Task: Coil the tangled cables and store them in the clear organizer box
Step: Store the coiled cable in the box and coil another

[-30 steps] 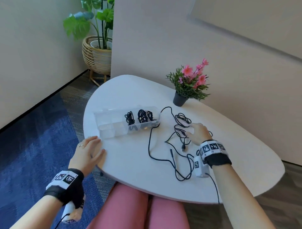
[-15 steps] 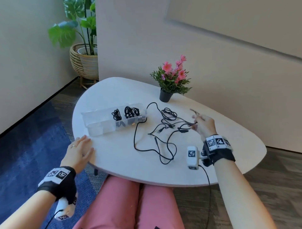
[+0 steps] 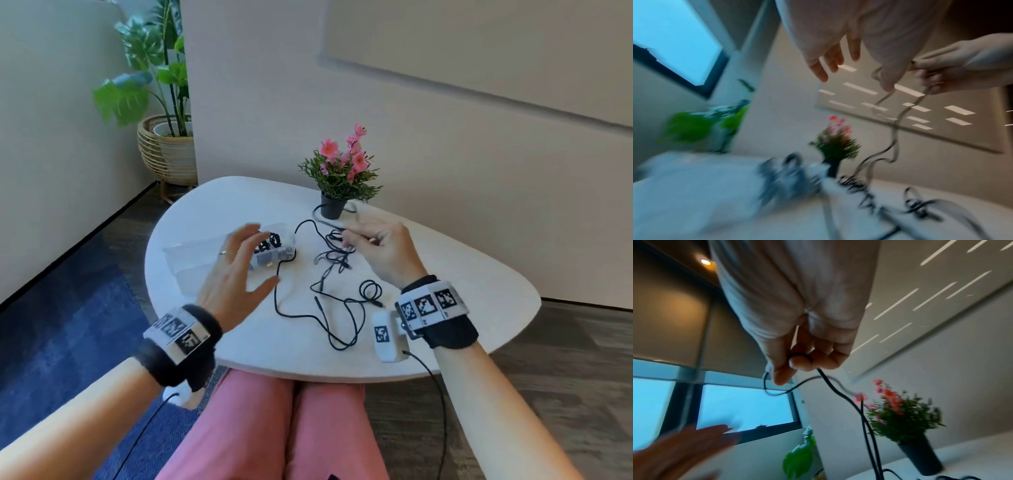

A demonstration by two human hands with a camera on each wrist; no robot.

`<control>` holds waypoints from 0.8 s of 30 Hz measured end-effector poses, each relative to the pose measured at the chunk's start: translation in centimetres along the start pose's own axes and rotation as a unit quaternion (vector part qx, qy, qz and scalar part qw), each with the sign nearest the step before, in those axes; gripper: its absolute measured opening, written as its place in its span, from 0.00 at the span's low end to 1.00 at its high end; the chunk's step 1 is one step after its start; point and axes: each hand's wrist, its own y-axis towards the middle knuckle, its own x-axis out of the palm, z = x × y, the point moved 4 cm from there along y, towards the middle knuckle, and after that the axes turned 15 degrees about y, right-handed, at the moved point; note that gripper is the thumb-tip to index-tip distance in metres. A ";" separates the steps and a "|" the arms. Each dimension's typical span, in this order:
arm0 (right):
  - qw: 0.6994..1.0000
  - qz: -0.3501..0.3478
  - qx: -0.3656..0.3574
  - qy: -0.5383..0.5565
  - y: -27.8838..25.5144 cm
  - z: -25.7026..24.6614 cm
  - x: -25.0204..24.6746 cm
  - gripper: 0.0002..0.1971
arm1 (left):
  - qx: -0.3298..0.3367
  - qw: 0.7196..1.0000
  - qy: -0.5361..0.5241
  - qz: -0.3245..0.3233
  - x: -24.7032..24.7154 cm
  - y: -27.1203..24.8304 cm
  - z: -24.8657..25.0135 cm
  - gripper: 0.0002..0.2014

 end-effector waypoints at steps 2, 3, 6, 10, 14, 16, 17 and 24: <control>0.997 -0.056 -0.043 0.004 -0.7 -1.8 1.5 0.05 | 0.040 0.999 -0.019 -0.030 -0.2 2.2 3.2 0.40; 0.995 -0.074 -0.058 0.015 -1.0 -2.6 2.0 0.06 | 0.049 0.997 -0.027 -0.053 -0.2 3.2 4.4 0.41; 0.994 -0.075 -0.076 0.032 -0.9 -3.7 1.9 0.07 | 0.079 0.993 -0.018 -0.091 -0.1 5.4 6.2 0.16; 0.999 -0.012 0.031 -0.039 -0.4 -0.8 -0.4 0.26 | -0.013 0.982 -0.121 -0.142 -0.3 7.1 4.9 0.14; 0.934 -0.154 0.248 -0.208 -3.0 7.1 0.9 0.54 | -0.105 0.959 -0.227 -0.130 -1.7 7.7 4.0 0.13; 0.866 -0.281 0.301 -0.284 -5.0 10.6 2.6 0.55 | -0.142 0.939 -0.282 -0.134 -2.3 7.7 3.9 0.13; 0.839 -0.322 0.309 -0.311 -5.7 11.8 3.3 0.49 | -0.153 0.932 -0.300 -0.133 -2.8 7.8 3.9 0.13; 0.868 -0.126 0.377 -0.299 -4.6 14.7 -1.7 0.11 | -0.261 0.894 -0.365 -0.008 -7.8 9.0 -1.2 0.13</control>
